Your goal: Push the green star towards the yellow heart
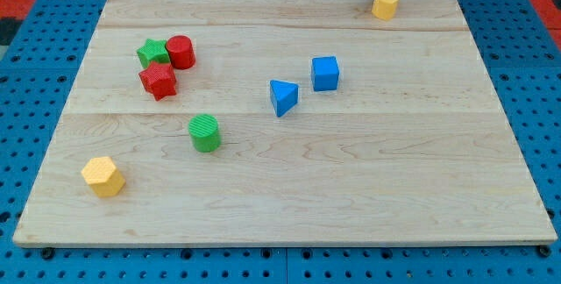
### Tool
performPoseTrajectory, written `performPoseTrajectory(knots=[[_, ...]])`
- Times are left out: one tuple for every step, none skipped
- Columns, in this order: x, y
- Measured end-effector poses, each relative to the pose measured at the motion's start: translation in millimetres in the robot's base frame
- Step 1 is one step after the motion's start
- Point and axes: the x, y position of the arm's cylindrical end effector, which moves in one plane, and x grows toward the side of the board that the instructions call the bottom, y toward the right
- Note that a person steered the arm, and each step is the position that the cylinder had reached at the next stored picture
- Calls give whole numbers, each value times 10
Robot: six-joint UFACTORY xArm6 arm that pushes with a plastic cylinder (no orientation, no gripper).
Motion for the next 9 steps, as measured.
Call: performPoseTrajectory(knots=[[147,-333],[442,-200],[515,92],[502,96],[520,98],[922,-516],[962,-1274],[714,-1639],[528,-2271]])
